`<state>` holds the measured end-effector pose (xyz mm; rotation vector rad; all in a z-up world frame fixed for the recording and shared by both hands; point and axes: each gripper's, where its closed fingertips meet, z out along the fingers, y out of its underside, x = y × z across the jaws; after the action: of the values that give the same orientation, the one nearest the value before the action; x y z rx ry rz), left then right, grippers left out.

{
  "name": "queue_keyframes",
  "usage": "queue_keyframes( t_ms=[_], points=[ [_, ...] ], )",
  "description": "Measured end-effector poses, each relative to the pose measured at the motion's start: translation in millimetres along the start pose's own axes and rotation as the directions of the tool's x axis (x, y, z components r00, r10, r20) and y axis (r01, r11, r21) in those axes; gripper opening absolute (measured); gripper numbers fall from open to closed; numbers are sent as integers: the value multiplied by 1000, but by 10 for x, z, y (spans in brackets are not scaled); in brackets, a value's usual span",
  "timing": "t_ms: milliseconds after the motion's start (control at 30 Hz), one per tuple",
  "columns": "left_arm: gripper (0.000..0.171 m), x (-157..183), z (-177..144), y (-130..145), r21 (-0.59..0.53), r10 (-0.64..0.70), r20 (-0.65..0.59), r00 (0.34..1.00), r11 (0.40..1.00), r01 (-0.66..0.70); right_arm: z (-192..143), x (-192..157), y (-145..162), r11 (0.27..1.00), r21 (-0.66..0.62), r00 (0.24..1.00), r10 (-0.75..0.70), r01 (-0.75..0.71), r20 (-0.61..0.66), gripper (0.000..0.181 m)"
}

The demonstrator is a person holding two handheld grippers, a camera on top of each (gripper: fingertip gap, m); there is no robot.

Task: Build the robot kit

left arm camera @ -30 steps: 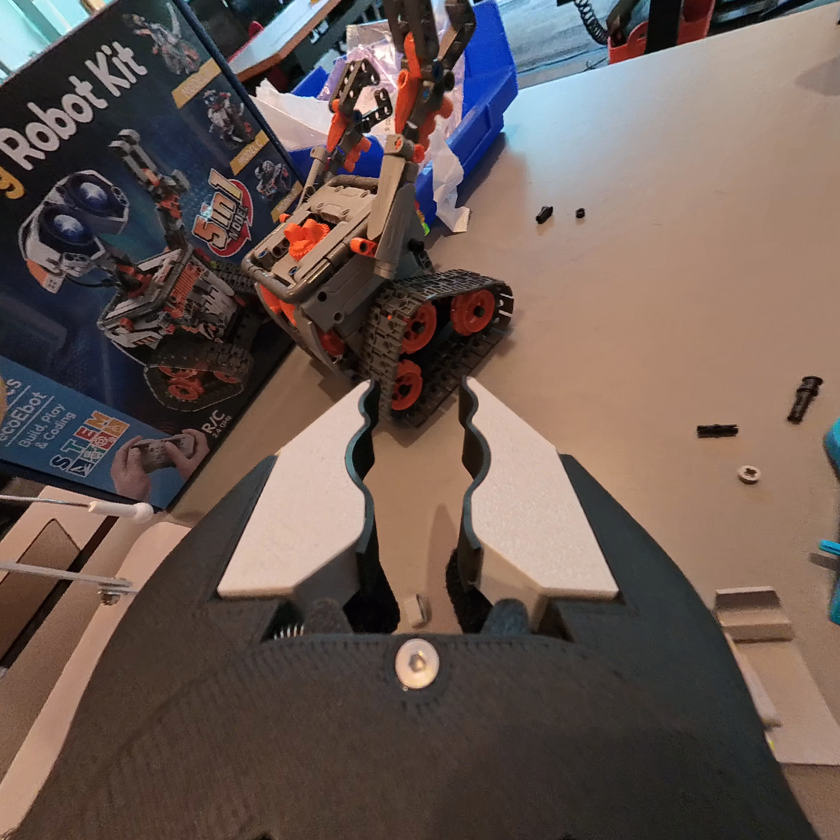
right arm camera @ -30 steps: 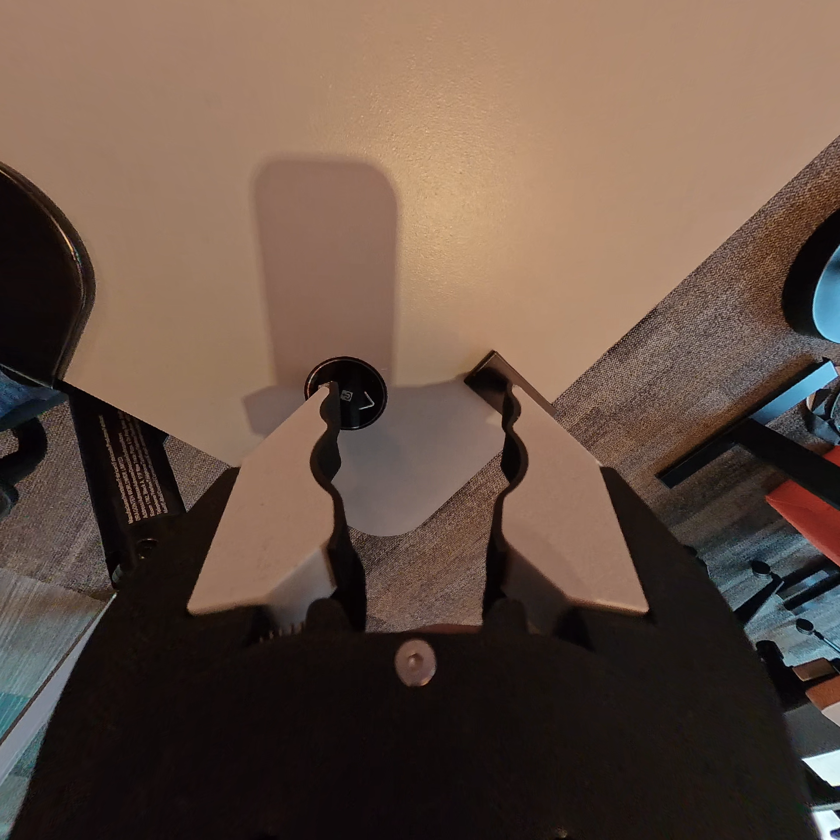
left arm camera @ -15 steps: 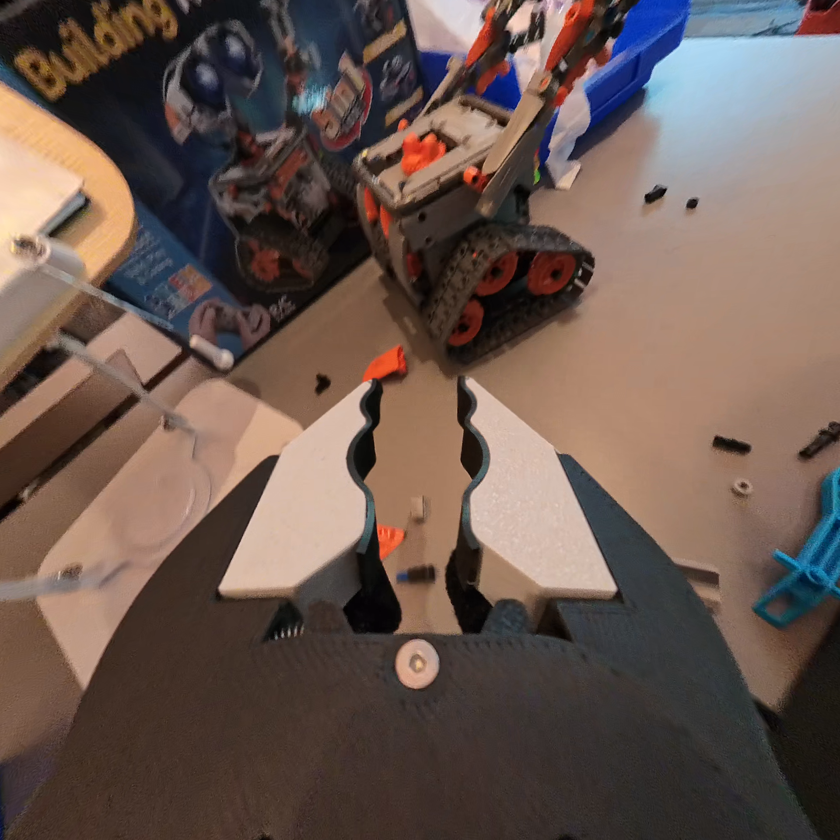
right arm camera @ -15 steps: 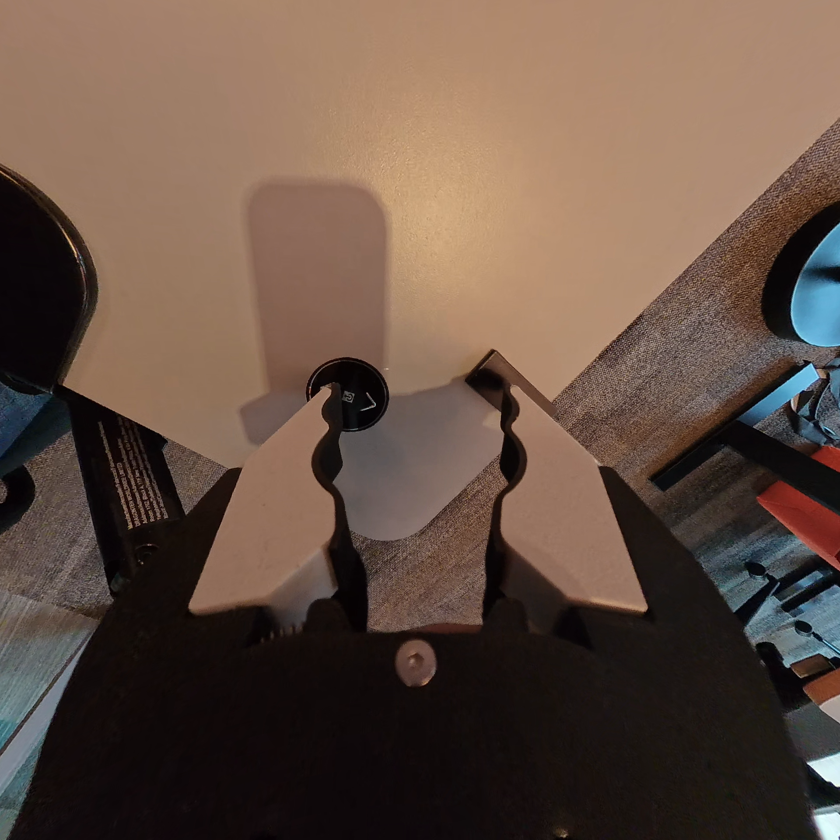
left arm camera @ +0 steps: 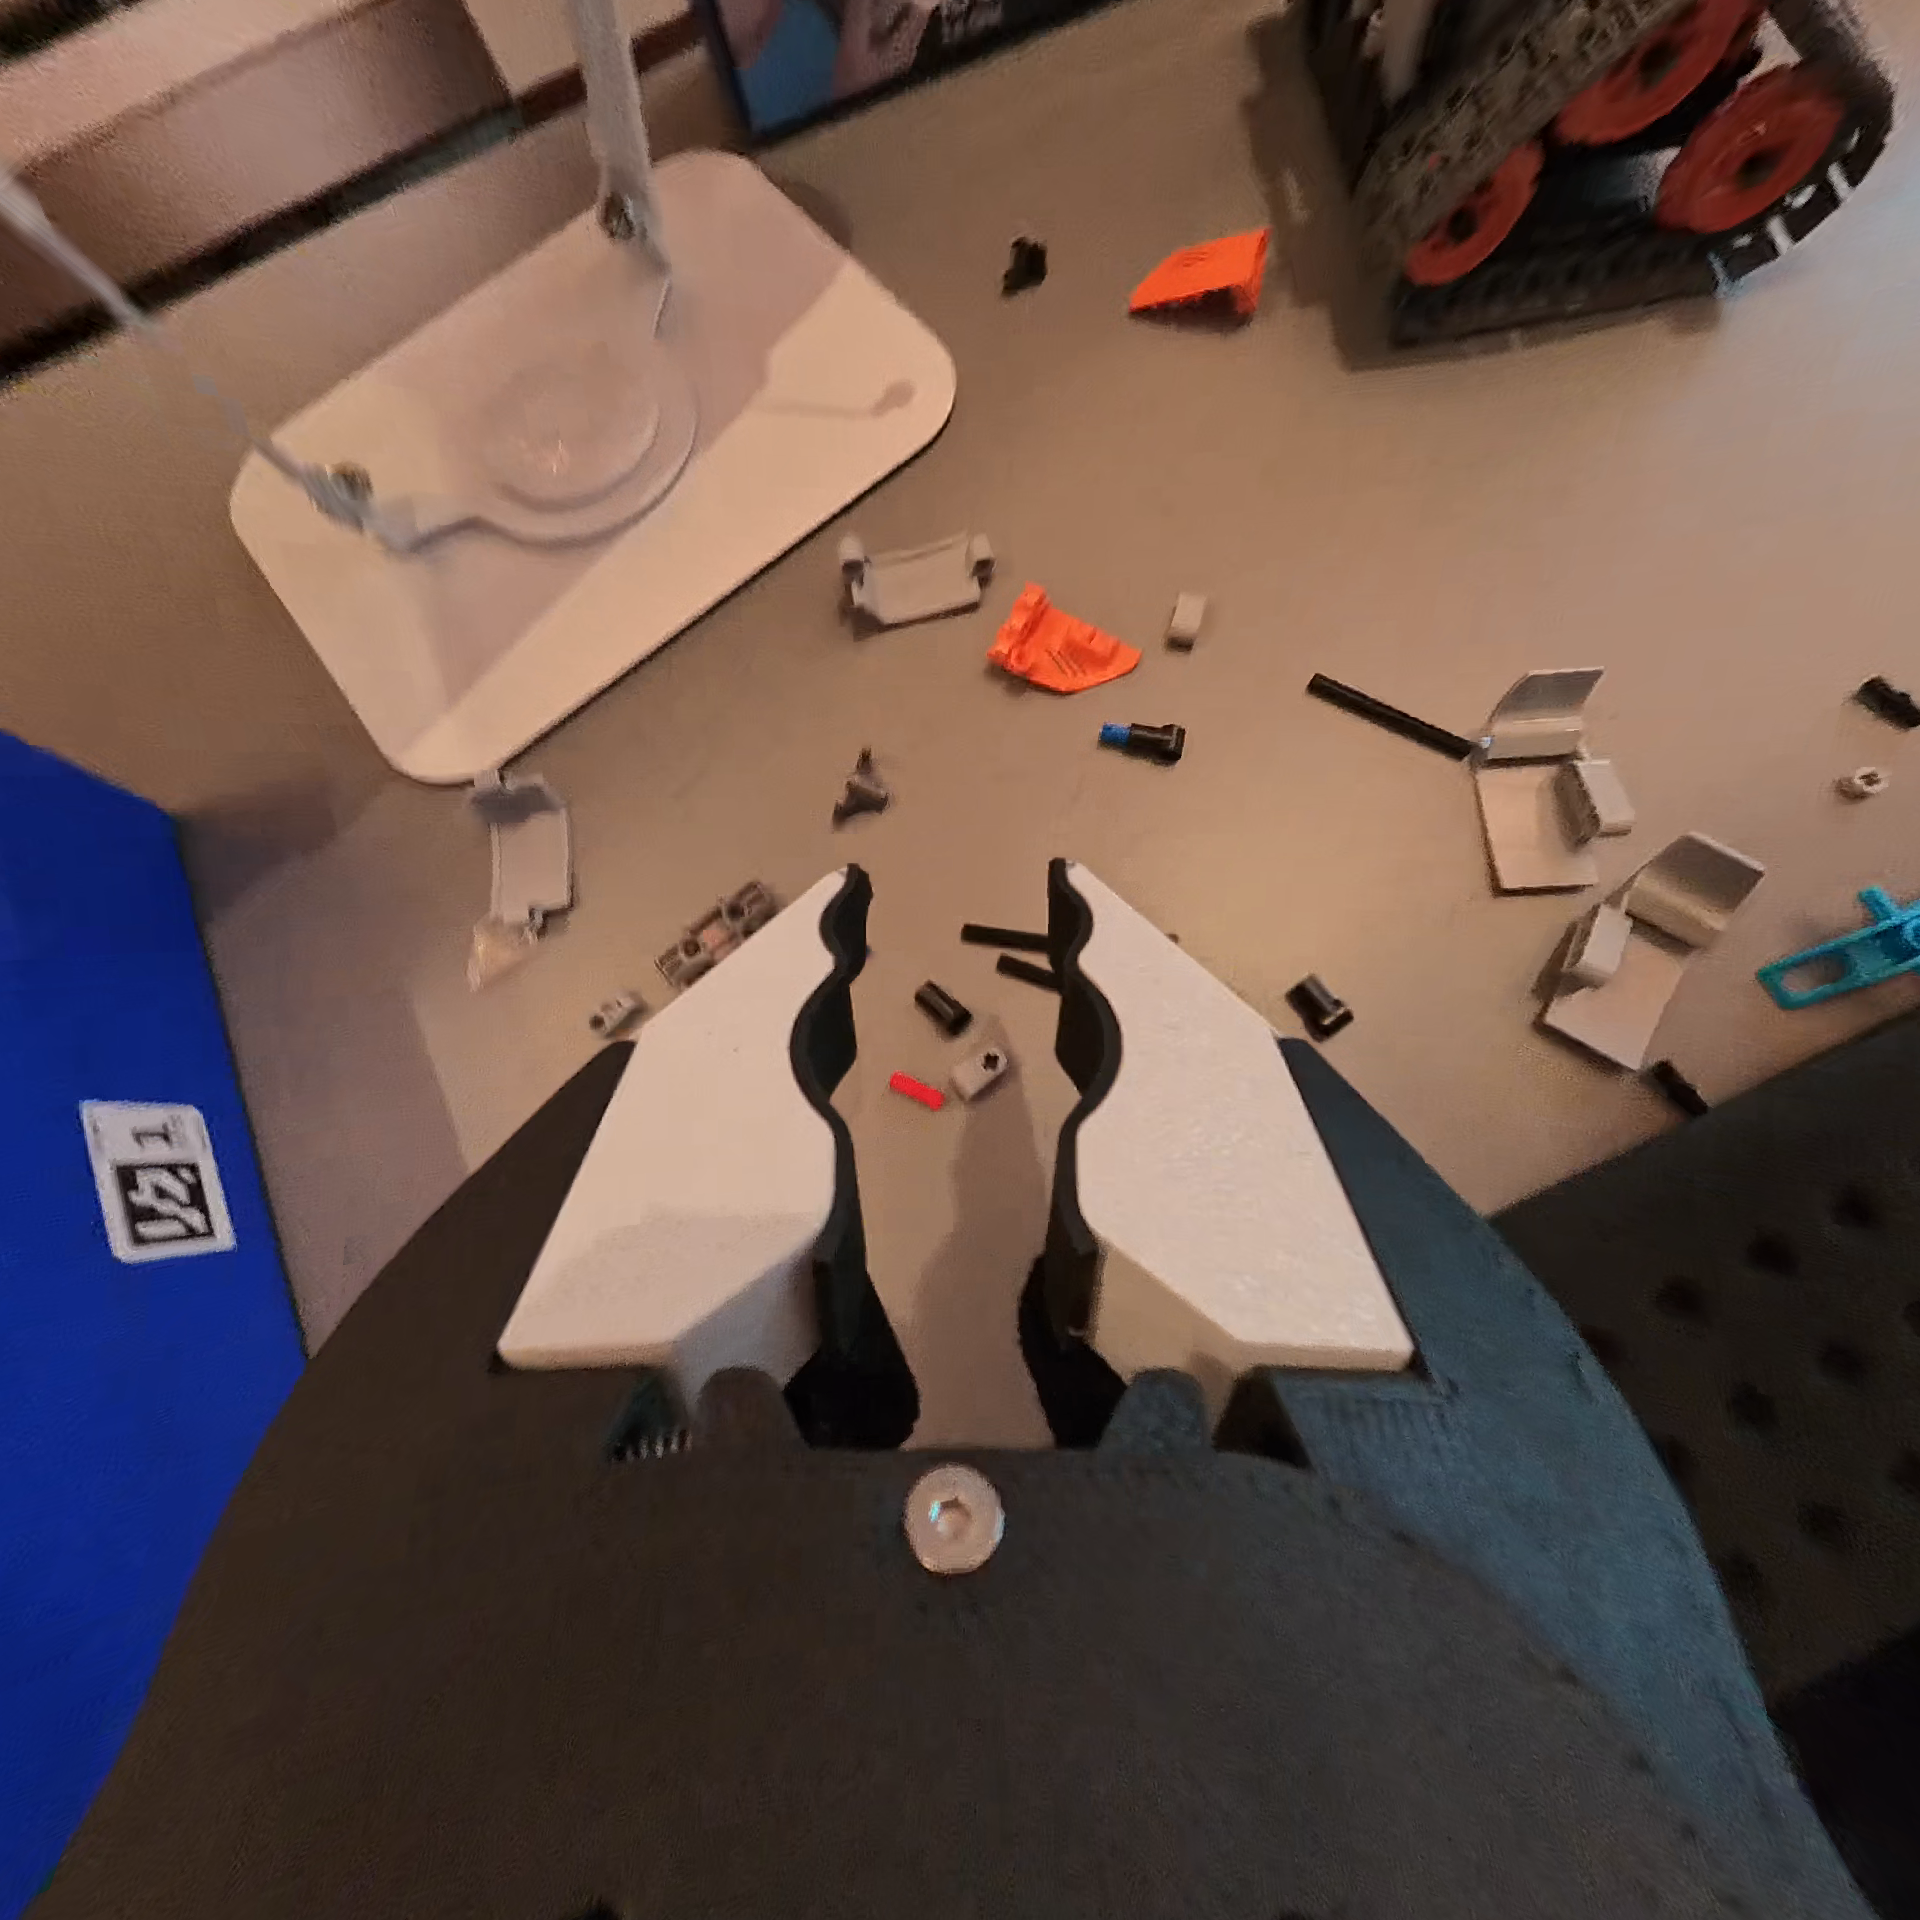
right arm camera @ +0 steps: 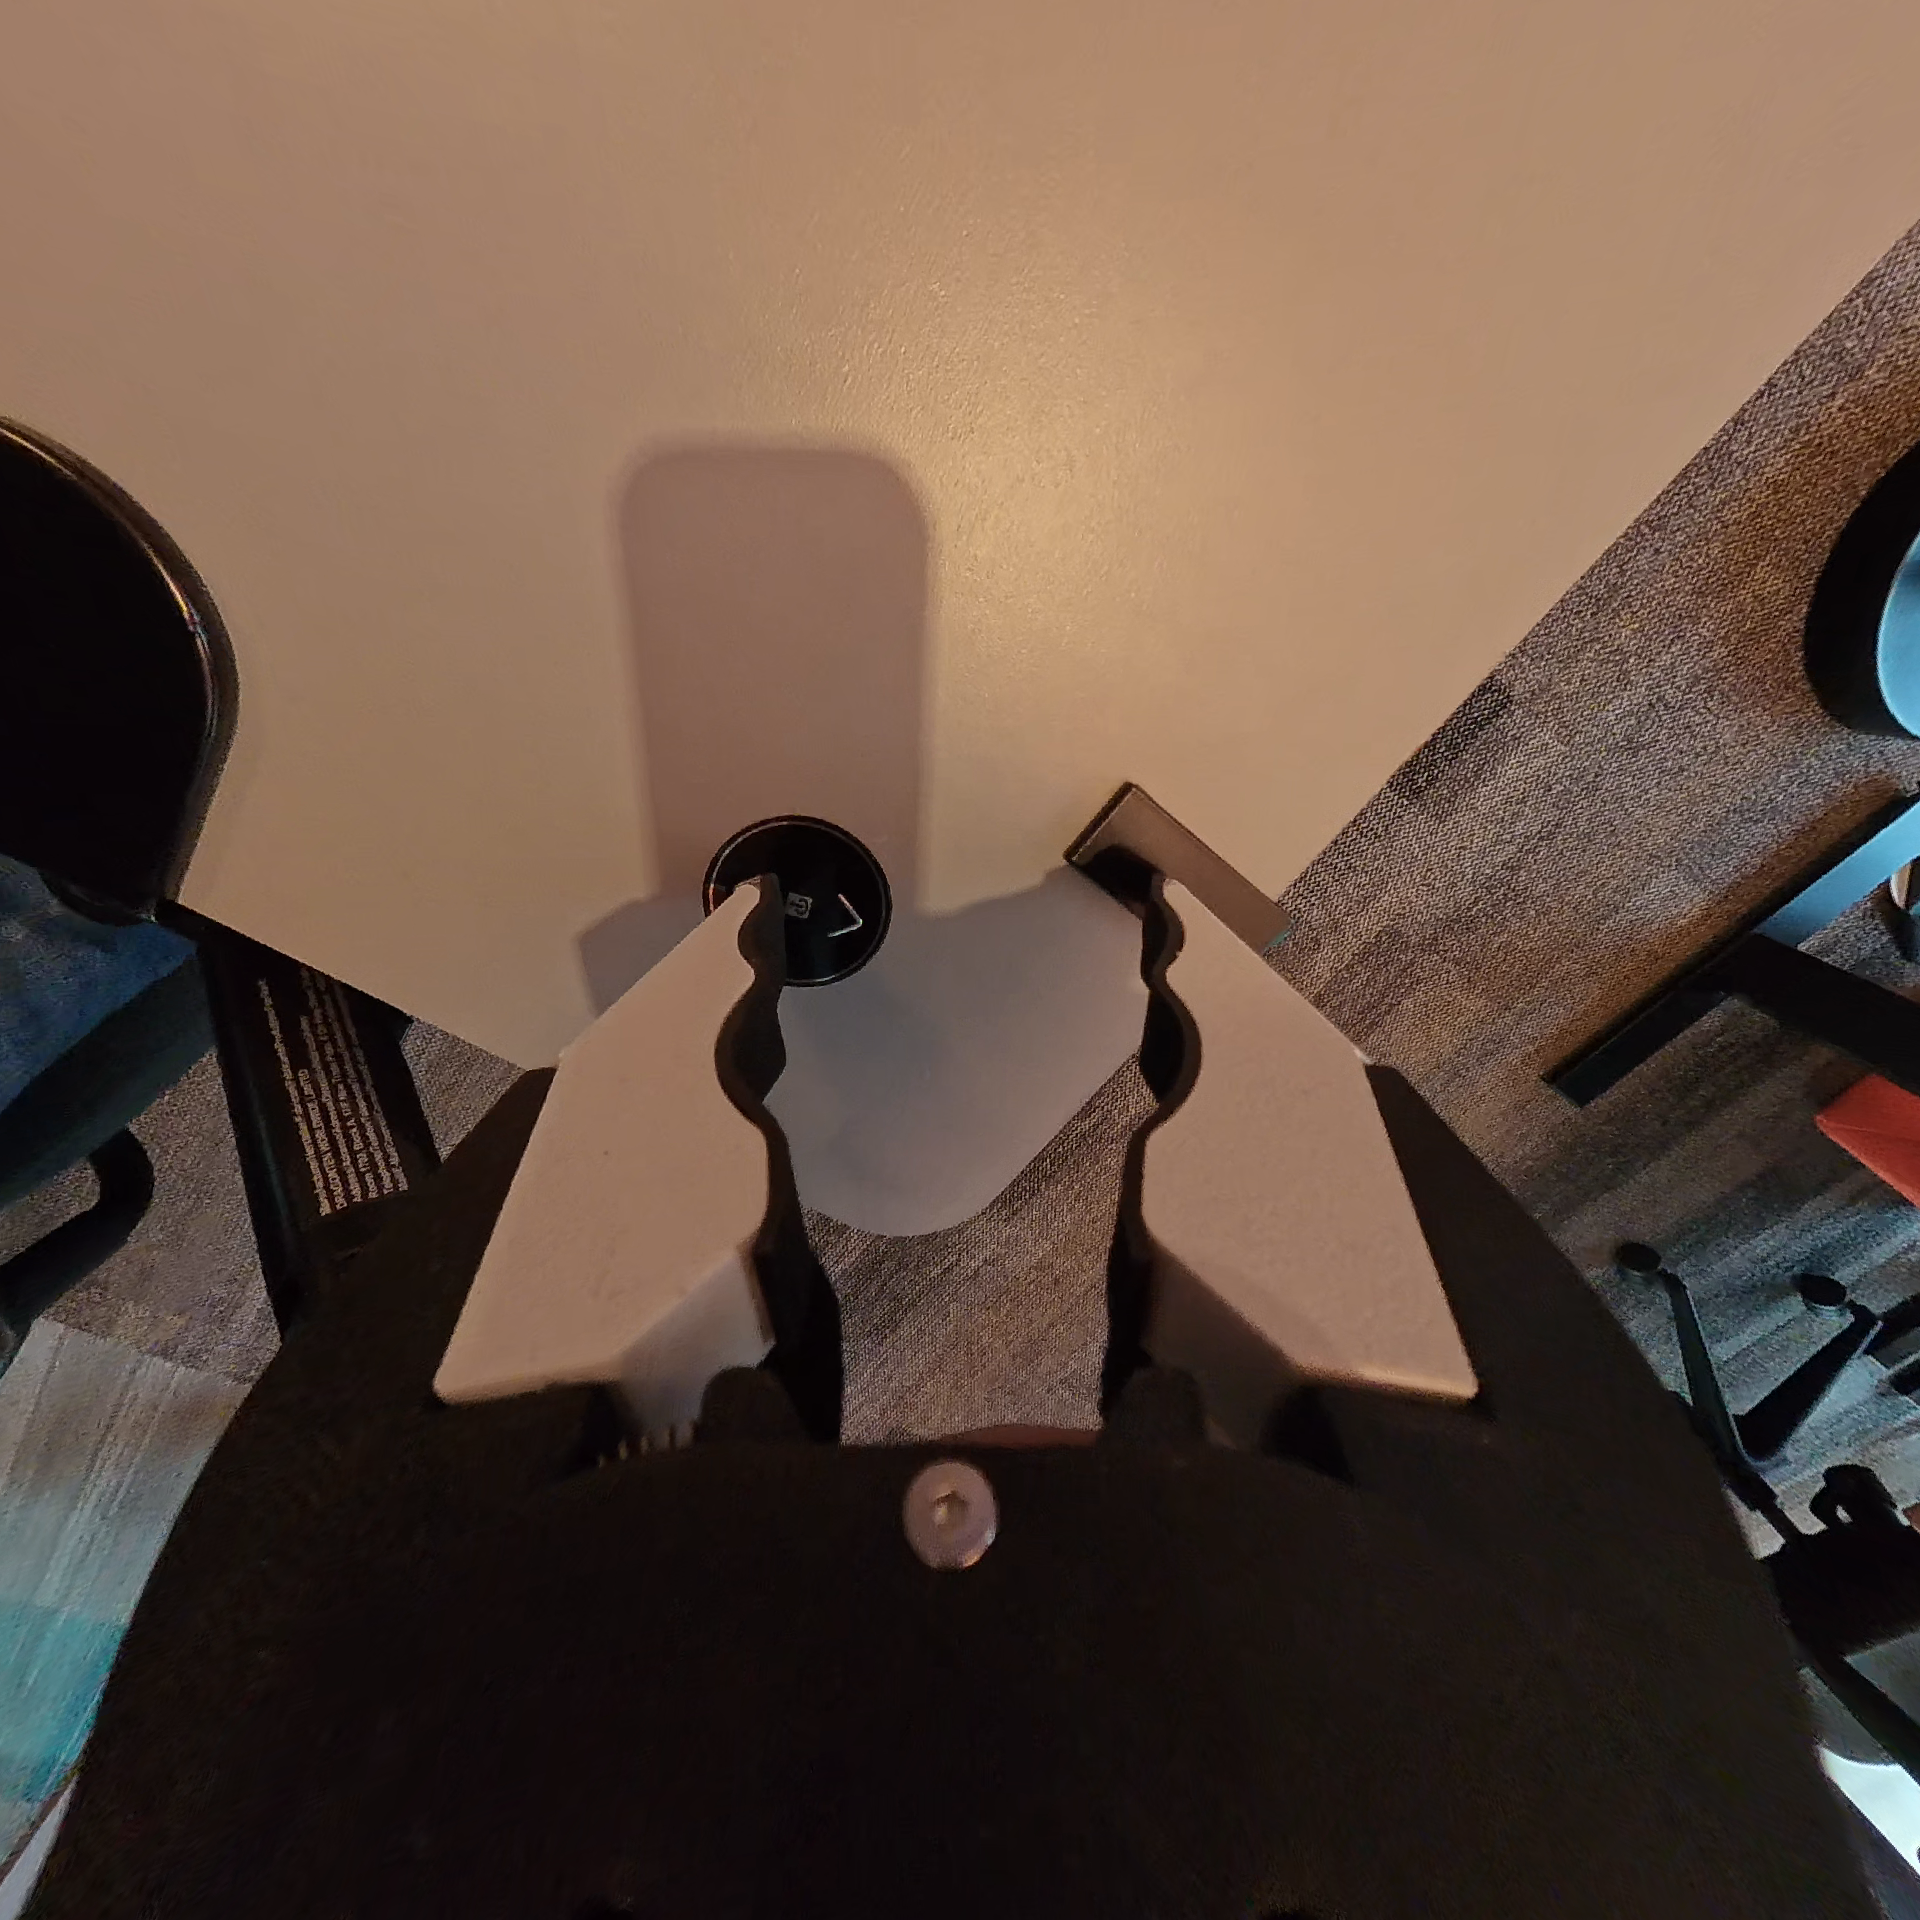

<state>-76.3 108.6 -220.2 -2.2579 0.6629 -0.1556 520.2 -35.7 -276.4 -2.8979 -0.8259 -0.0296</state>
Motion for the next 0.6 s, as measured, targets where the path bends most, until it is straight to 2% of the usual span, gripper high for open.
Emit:
queue_keyframes(
  t_ms=[333, 600],
  points=[
    [32, 59, 27, 237, -56, -164, -71, 984, 985, 161, -122, 25, 3, 999, -24, 999, 45, -45, -14, 66],
    [31, 77, -55, 152, -44, -156, -109, 982, 987, 152, -229, 26, 21, 997, -33, 998, 63, -64, -30, 62]
  ],
)
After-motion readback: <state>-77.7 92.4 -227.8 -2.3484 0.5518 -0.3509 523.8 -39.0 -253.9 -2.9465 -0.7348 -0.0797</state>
